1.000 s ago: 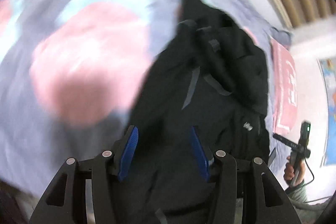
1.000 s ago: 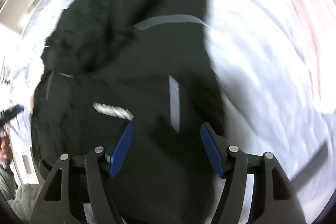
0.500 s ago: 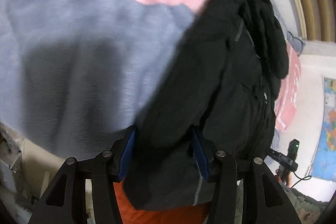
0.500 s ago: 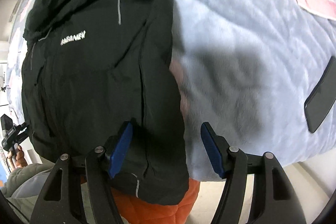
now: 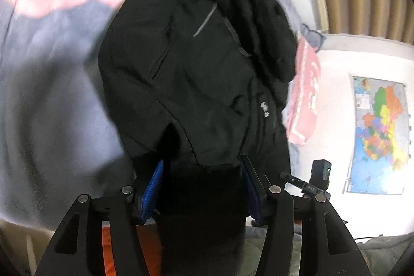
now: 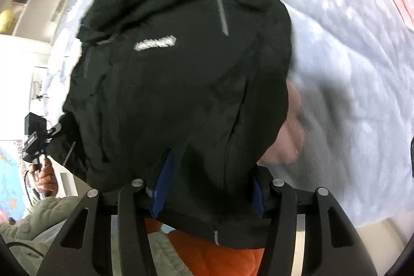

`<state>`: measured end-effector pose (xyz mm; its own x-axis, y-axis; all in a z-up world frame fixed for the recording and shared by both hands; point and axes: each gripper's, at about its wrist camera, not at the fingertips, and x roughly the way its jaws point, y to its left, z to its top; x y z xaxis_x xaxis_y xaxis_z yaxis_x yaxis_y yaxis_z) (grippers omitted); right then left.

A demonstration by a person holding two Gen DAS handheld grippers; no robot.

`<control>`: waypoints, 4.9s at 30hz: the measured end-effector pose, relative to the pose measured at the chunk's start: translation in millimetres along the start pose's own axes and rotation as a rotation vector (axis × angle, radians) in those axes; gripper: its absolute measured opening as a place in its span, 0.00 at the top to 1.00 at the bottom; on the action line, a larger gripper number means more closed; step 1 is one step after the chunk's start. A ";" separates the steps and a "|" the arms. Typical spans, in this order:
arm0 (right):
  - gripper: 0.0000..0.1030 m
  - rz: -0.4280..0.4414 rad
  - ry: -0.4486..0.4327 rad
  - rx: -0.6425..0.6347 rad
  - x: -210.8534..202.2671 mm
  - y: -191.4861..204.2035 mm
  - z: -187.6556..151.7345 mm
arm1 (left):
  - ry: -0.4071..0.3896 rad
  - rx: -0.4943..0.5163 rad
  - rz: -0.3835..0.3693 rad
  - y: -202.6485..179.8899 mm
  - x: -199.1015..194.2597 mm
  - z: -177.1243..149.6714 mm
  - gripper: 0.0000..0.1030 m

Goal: Fold large clothes

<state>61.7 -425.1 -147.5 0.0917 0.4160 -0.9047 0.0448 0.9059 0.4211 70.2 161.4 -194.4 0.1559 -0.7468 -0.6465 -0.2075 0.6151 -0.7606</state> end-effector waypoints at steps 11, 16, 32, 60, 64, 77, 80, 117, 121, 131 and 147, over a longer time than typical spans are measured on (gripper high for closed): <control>0.41 0.026 0.073 0.050 28.6 -10.7 -20.0 | 0.100 0.010 0.168 10.2 8.2 -21.7 0.44; 0.67 0.067 -0.021 -0.078 5.8 23.3 -11.0 | -0.009 0.123 0.144 -33.0 -7.4 -12.4 0.84; 0.72 0.092 0.010 -0.043 19.1 13.7 -12.7 | -0.040 0.170 0.101 -79.0 -18.7 16.5 0.85; 0.76 0.257 -0.466 0.188 -139.6 8.6 205.9 | -0.405 0.133 -0.123 -168.6 -89.0 194.0 0.84; 0.76 0.251 -0.431 0.274 -112.9 -6.9 244.7 | -0.373 0.119 -0.069 -169.1 -63.7 236.4 0.84; 0.75 0.127 -0.215 0.413 20.9 -42.5 345.1 | -0.169 0.021 0.206 -120.3 68.4 349.2 0.81; 0.75 0.111 -0.193 0.391 26.6 -41.9 350.9 | -0.145 0.025 0.212 -115.2 80.1 354.6 0.81; 0.29 -0.076 -0.243 -0.075 -9.7 0.5 420.4 | -0.166 0.211 0.247 -104.9 33.4 392.1 0.23; 0.78 -0.107 -0.310 -0.114 -15.5 10.2 407.6 | -0.139 0.256 0.194 -113.6 41.2 381.3 0.82; 0.87 -0.294 -0.535 -0.154 -107.9 48.3 394.3 | -0.369 0.398 0.135 -193.7 -24.3 354.1 0.88; 0.84 -0.288 -0.246 0.012 12.3 0.6 452.7 | -0.189 0.032 0.294 -91.7 79.1 426.1 0.83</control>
<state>513.2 -455.3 -129.1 0.3100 0.1116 -0.9442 0.1152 0.9813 0.1539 513.1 153.6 -200.9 0.2708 -0.4779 -0.8356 -0.2405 0.8069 -0.5395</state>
